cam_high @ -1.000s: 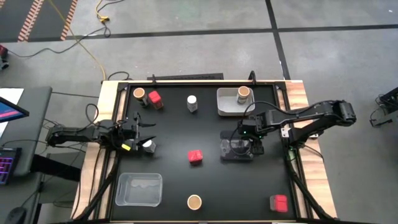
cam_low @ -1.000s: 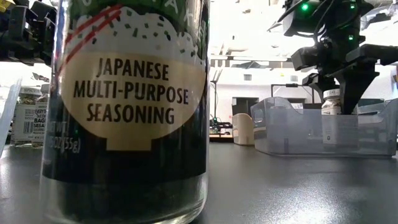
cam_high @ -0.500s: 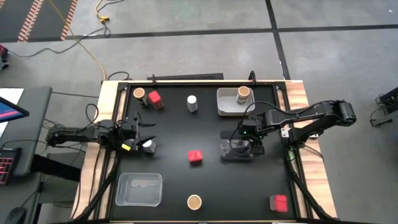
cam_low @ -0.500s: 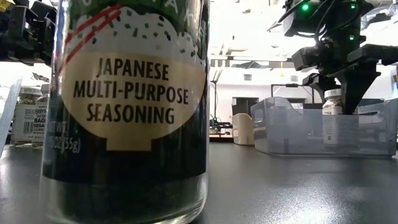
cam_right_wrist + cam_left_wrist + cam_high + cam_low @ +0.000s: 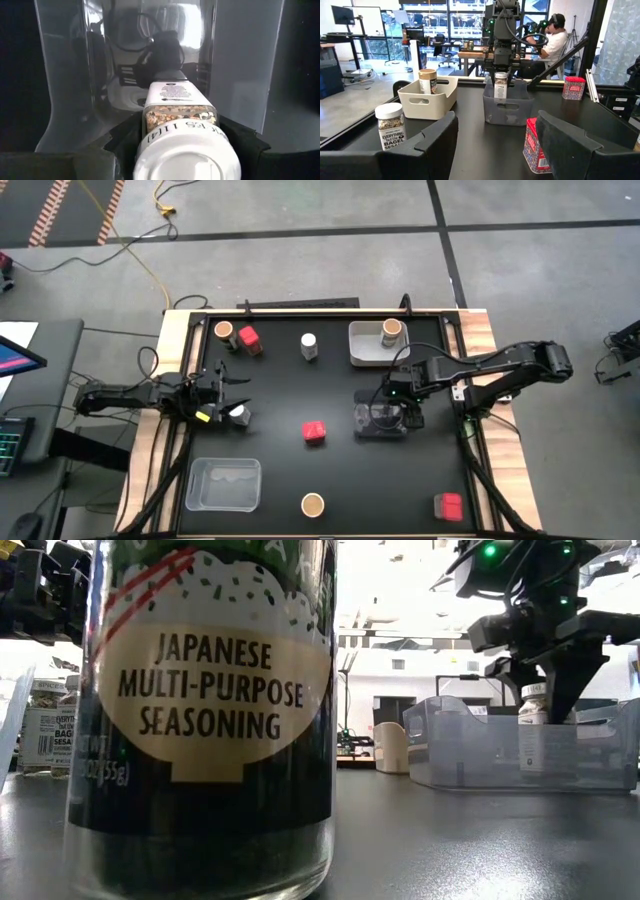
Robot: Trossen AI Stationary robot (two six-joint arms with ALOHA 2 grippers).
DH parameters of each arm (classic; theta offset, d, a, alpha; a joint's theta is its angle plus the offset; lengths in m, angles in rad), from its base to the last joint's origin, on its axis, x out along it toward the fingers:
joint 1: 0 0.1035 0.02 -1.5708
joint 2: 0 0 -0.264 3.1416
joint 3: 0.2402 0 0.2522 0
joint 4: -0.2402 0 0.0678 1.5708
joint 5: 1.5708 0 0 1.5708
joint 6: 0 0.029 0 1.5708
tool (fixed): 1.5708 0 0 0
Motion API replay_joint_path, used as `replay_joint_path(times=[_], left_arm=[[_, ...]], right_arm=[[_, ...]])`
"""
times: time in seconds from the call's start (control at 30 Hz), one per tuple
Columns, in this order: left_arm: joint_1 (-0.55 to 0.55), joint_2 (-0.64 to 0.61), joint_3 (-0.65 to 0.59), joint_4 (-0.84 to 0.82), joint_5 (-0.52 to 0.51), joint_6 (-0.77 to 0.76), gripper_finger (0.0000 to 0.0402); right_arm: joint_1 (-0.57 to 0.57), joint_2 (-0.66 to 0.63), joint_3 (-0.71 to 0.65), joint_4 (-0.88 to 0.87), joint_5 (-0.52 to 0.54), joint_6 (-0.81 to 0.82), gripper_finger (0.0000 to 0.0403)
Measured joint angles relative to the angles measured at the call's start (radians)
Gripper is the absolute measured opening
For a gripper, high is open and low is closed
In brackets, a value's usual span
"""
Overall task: Sort spices by type
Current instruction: Put the bottom right white spice bottle in the black bin
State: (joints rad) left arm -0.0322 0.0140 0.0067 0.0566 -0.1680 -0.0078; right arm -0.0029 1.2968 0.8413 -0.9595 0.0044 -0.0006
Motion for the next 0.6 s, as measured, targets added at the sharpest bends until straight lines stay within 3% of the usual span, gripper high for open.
replay_joint_path(times=[0.6], left_arm=[[0.0,0.0,0.0,0.0,0.0,0.0,0.0256]], right_arm=[[0.0,-0.001,0.001,0.006,0.0,0.011,0.0251]])
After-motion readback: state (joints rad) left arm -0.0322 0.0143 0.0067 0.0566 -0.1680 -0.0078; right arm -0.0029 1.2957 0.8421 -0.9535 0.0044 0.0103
